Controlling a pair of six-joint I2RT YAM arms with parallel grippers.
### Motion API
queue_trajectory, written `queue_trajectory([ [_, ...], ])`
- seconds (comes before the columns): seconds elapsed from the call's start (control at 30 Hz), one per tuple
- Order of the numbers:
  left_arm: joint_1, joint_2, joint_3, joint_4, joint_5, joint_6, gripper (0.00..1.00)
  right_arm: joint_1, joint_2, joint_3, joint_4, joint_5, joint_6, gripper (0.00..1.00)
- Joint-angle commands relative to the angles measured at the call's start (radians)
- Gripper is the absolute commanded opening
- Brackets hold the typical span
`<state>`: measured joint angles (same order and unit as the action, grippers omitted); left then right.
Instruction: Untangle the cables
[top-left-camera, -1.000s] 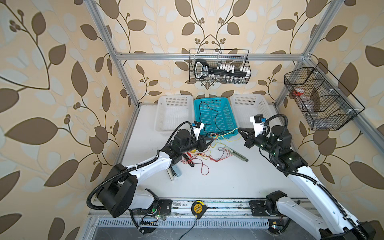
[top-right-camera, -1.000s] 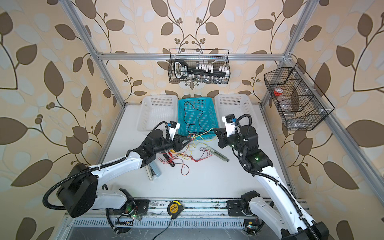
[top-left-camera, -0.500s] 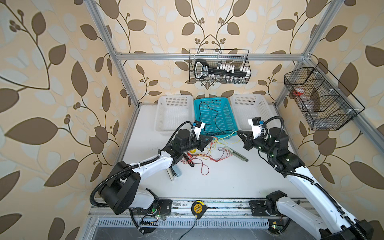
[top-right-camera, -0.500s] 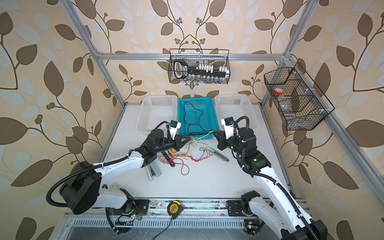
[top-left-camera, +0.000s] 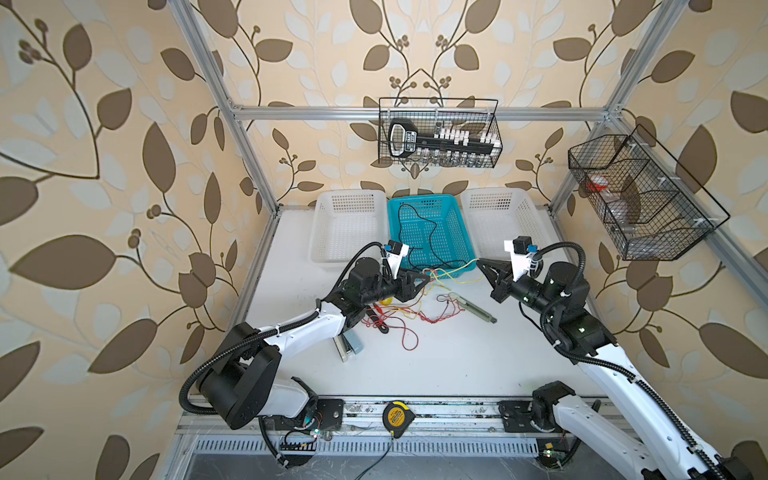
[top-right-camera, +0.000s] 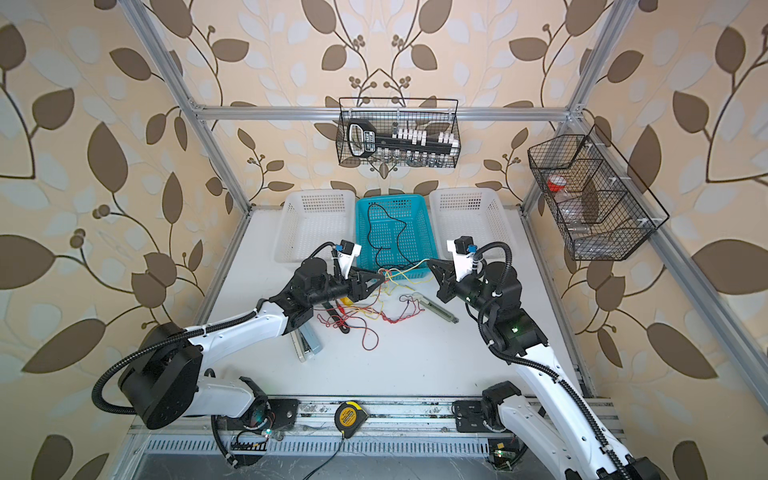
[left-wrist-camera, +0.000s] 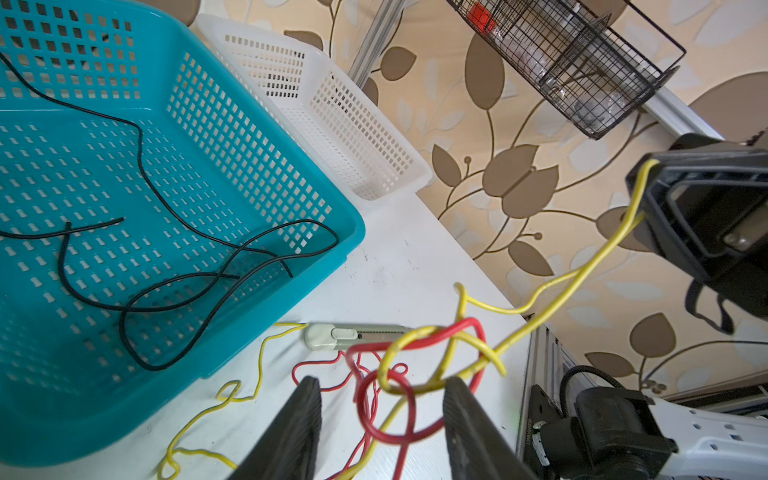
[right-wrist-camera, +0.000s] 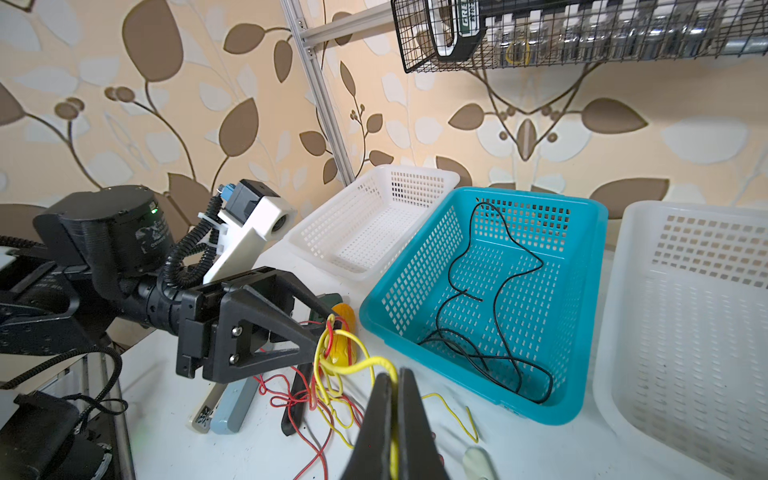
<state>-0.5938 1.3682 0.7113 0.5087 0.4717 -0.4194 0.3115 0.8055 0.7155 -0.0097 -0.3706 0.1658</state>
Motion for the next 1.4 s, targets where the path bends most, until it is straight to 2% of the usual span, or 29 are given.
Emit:
queue_trajectory([
  [0.0, 0.012, -0.032, 0.011, 0.086, 0.083, -0.021, 0.47, 0.005, 0.002, -0.015, 0.066, -0.037, -0.022, 0.00],
  [0.2, 0.012, -0.014, 0.023, 0.122, 0.182, -0.050, 0.37, 0.005, 0.010, -0.027, 0.102, -0.012, -0.018, 0.00],
  [0.47, 0.011, -0.027, 0.007, 0.107, 0.188, -0.047, 0.11, 0.005, 0.016, -0.027, 0.103, 0.062, -0.022, 0.00],
  [0.7, 0.011, -0.054, -0.004, 0.082, 0.174, -0.035, 0.00, 0.005, 0.034, -0.022, 0.088, 0.119, -0.014, 0.00],
  [0.87, 0.012, -0.082, -0.014, 0.062, 0.108, -0.020, 0.00, 0.005, 0.062, -0.005, 0.044, 0.151, 0.004, 0.00],
  [1.03, 0.012, -0.129, -0.023, 0.007, 0.027, 0.015, 0.00, 0.005, 0.067, 0.025, -0.075, 0.162, 0.008, 0.23],
  [1.17, 0.011, -0.144, -0.016, -0.046, 0.033, 0.050, 0.00, 0.014, 0.024, 0.031, -0.139, 0.156, -0.002, 0.30],
  [1.37, 0.012, -0.145, -0.001, -0.099, 0.099, 0.086, 0.00, 0.072, -0.028, 0.053, -0.177, 0.142, -0.025, 0.39],
])
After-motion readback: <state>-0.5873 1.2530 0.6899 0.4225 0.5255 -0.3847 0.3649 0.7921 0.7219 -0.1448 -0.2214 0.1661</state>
